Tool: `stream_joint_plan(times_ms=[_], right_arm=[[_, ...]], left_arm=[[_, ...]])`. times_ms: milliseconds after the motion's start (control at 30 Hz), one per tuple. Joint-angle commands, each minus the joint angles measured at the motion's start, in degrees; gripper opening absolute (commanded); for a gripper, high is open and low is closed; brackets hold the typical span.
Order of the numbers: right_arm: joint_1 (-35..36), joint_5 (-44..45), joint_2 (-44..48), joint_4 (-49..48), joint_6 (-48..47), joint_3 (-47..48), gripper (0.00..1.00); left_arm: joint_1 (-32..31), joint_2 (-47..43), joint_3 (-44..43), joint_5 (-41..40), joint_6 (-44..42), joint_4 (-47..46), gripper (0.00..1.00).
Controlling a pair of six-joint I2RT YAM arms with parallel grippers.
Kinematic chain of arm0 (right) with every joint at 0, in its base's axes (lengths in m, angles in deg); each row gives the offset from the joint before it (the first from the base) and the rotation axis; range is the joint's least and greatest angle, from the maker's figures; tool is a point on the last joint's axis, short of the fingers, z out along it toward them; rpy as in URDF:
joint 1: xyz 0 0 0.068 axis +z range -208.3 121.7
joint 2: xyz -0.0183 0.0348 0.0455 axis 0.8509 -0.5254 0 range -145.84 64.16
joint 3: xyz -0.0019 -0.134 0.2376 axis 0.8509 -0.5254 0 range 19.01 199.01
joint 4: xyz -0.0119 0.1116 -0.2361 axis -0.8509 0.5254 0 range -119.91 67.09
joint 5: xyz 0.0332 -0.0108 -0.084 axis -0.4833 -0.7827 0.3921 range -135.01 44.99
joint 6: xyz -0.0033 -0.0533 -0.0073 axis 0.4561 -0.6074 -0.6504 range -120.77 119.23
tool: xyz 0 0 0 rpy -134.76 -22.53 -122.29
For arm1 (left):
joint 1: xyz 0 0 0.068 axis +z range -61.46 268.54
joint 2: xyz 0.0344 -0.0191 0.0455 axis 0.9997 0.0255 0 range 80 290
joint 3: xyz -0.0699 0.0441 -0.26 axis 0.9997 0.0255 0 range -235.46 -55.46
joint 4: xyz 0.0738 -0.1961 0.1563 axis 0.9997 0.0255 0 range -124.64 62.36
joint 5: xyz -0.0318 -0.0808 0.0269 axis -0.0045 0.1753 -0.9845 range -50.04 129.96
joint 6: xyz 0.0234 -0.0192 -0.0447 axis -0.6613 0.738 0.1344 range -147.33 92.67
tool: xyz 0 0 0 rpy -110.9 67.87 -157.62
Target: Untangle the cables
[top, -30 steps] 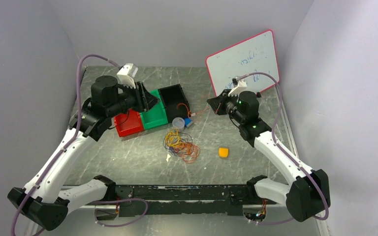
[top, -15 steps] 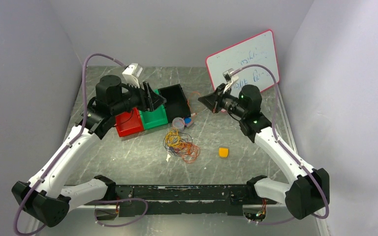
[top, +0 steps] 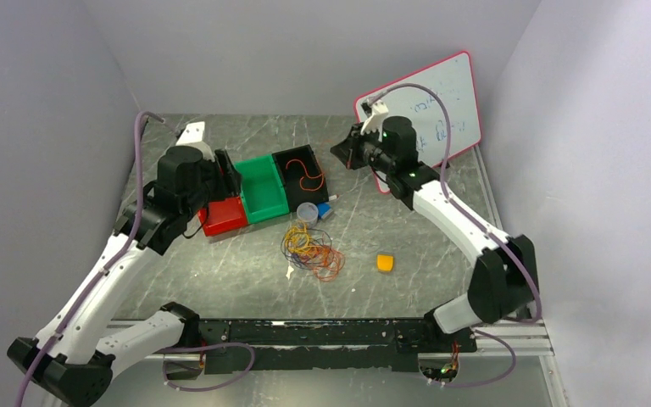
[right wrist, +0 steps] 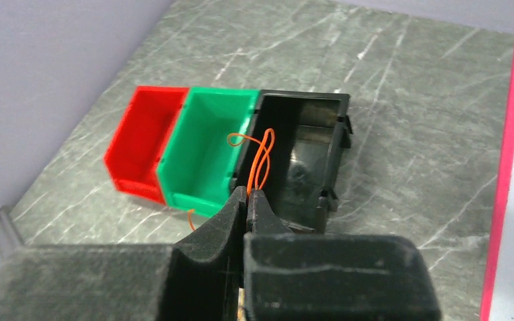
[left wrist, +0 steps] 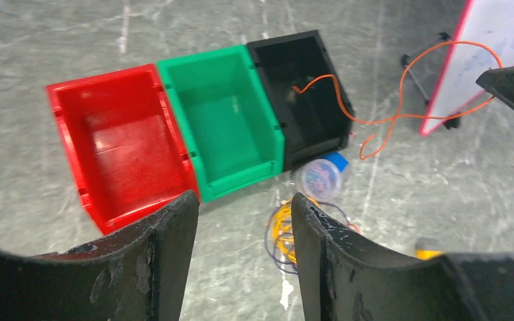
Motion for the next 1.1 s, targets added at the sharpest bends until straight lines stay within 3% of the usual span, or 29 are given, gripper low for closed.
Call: stream_joint_plan(times_ms=[0,367,733,1067], right_arm=[[0.52,4.44,-6.88,0.19,-0.82,4.89,0.0],[4.59,11.14,-23.47,2.98,-3.74,18.71,0.0],[9.99,18.37,-39.18,15.17,-11.57,33.38,0.01],[11.97,17.84,-45.94,18.66,-13.0,37.02,0.01]], left_arm=[[0.16,-2.44,1.63,-8.88,-1.54,3.46,0.58],[0.17,-4.1,7.97,-11.44,-3.88,-0.3,0.58],[0.2,-5.2,15.23,-9.7,-5.26,-4.37,0.57],[0.21,-6.42,18.43,-9.2,-4.97,-5.48,0.57]])
